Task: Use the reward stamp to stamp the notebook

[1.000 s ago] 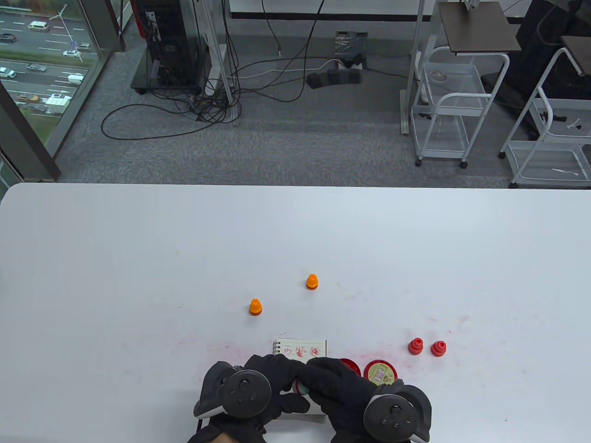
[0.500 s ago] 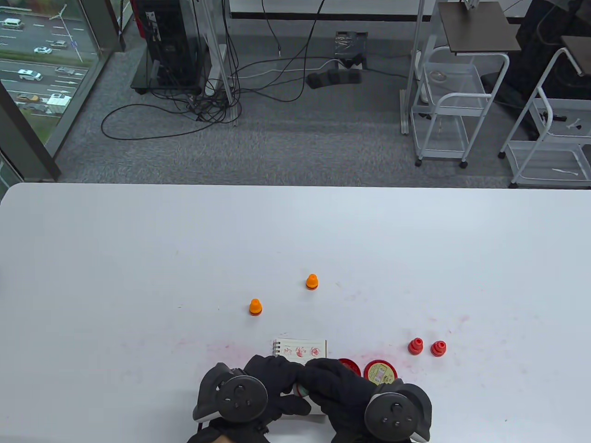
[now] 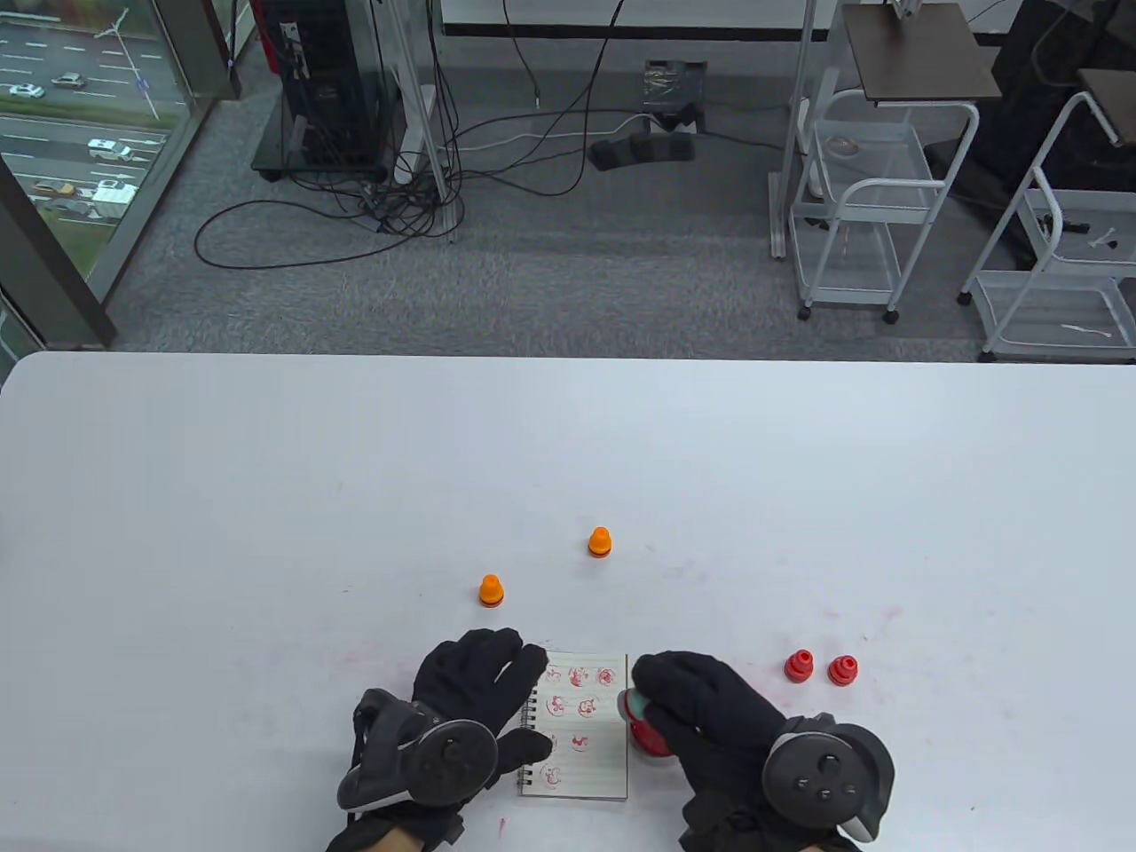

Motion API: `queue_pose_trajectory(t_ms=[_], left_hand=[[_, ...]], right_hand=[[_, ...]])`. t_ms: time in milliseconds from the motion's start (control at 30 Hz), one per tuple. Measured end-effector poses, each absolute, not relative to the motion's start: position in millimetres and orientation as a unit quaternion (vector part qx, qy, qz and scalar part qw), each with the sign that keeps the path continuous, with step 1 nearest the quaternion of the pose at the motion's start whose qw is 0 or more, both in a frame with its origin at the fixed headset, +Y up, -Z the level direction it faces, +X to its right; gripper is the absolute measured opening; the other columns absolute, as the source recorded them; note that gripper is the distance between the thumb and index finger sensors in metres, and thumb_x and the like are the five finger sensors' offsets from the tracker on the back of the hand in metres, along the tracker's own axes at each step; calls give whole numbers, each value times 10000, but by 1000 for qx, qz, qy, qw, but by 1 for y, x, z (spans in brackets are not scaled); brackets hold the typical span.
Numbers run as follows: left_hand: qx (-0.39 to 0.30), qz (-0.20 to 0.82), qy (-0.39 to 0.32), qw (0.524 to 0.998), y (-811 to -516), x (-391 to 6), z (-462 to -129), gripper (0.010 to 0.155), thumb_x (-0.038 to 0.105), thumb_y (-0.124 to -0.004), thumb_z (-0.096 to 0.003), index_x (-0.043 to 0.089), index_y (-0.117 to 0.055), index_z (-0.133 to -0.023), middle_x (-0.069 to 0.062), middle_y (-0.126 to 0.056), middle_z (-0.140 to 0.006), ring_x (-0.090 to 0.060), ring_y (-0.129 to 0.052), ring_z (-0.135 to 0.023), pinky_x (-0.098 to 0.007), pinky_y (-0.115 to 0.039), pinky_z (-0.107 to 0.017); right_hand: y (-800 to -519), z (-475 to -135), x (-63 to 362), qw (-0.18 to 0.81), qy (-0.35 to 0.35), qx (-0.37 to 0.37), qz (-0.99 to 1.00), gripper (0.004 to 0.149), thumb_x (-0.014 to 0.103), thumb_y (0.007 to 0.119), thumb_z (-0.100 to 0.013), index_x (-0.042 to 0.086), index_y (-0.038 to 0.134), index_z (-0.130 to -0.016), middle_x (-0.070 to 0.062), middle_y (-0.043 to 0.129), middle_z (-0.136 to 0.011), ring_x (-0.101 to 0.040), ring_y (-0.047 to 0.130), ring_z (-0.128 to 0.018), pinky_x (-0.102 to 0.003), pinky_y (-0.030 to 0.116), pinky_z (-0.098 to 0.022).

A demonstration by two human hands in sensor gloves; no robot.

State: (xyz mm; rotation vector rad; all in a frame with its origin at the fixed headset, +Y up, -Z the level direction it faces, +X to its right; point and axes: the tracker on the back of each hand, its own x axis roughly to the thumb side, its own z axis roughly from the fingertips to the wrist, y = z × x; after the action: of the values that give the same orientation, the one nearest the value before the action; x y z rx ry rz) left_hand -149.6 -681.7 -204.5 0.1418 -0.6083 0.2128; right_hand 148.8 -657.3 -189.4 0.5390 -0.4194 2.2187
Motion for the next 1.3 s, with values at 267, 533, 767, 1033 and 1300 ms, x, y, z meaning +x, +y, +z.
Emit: queue_pose_trajectory(t_ms=[267, 533, 767, 1033, 1300], left_hand=[[61, 132, -260, 955, -682, -176, -211, 820, 599, -766, -401, 174, -661, -1094, -191, -621, -1130, -454, -682, -996, -653, -610, -706], [29, 122, -237, 963, -689, -180, -218, 827, 621, -739, -412, 183, -648, -1108, -207, -586, -1152, -467, -666, -1005, -649, -610, -707], [34, 128, -230, 964, -686, -184, -216, 819, 617, -733, -421, 185, -643, -1111, -201, -580, -1157, -469, -659, -1010, -650, -608, -709], [26, 126, -230, 965, -686, -183, -216, 815, 613, -733, -420, 181, -652, -1106, -203, -581, -1156, -470, -659, -1009, -647, -611, -708], [19, 127, -227, 966, -685, -184, -217, 810, 612, -732, -423, 181, -657, -1105, -202, -579, -1158, -469, -660, -1011, -646, -611, -709]], right_hand=[[-624, -210, 209, 288, -187, 155, 926, 422, 262, 839, -459, 189, 841, -875, -125, 888, -854, -347, 921, -653, -527, 797, -531], [-641, -232, 262, 131, -140, 66, 979, 438, 244, 845, -453, 212, 819, -889, -99, 866, -886, -341, 906, -689, -530, 790, -551], [-669, -236, 293, 79, -89, 19, 993, 464, 191, 854, -441, 222, 800, -902, -91, 833, -928, -317, 921, -713, -514, 812, -567], [-709, -238, 308, 27, -28, 0, 999, 490, 155, 859, -433, 247, 786, -909, -61, 819, -954, -318, 919, -763, -497, 820, -581], [-724, -244, 308, -8, 13, -6, 1000, 491, 164, 856, -437, 266, 784, -912, -39, 824, -961, -337, 897, -784, -517, 798, -586]])
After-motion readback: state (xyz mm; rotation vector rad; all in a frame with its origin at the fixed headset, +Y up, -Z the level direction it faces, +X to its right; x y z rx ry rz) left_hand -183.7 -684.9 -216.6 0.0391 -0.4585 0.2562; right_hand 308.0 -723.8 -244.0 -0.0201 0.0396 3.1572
